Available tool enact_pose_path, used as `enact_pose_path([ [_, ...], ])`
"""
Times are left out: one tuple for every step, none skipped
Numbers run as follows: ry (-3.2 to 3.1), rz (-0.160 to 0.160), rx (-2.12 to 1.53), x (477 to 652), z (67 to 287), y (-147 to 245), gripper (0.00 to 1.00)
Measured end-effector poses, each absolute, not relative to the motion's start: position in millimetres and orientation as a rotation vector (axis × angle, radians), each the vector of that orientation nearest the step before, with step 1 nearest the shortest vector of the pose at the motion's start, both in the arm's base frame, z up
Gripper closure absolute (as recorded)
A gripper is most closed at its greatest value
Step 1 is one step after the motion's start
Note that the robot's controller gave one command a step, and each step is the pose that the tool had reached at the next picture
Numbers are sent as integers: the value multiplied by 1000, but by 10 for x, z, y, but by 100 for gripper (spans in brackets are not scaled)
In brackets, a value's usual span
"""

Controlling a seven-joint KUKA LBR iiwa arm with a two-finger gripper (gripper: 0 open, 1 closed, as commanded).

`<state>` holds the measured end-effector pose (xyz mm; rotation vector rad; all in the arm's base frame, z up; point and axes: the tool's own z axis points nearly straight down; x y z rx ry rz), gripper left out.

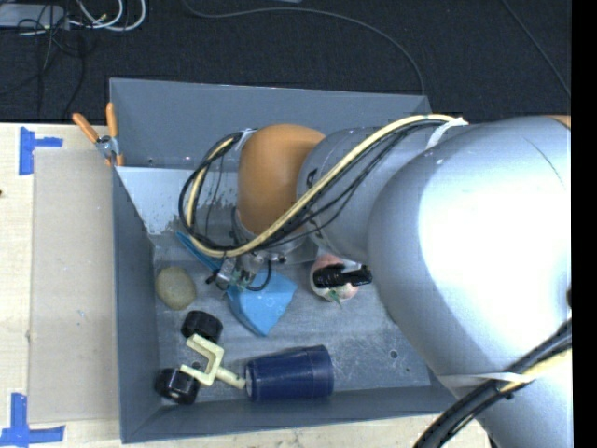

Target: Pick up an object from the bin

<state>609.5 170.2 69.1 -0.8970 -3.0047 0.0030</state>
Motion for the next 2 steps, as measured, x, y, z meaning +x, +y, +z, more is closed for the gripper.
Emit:
enact_pose_path([
  [-3001, 6, -897, 6085, 715, 1700, 100],
  [-2995, 11, -895, 6065, 981, 1694, 100],
])
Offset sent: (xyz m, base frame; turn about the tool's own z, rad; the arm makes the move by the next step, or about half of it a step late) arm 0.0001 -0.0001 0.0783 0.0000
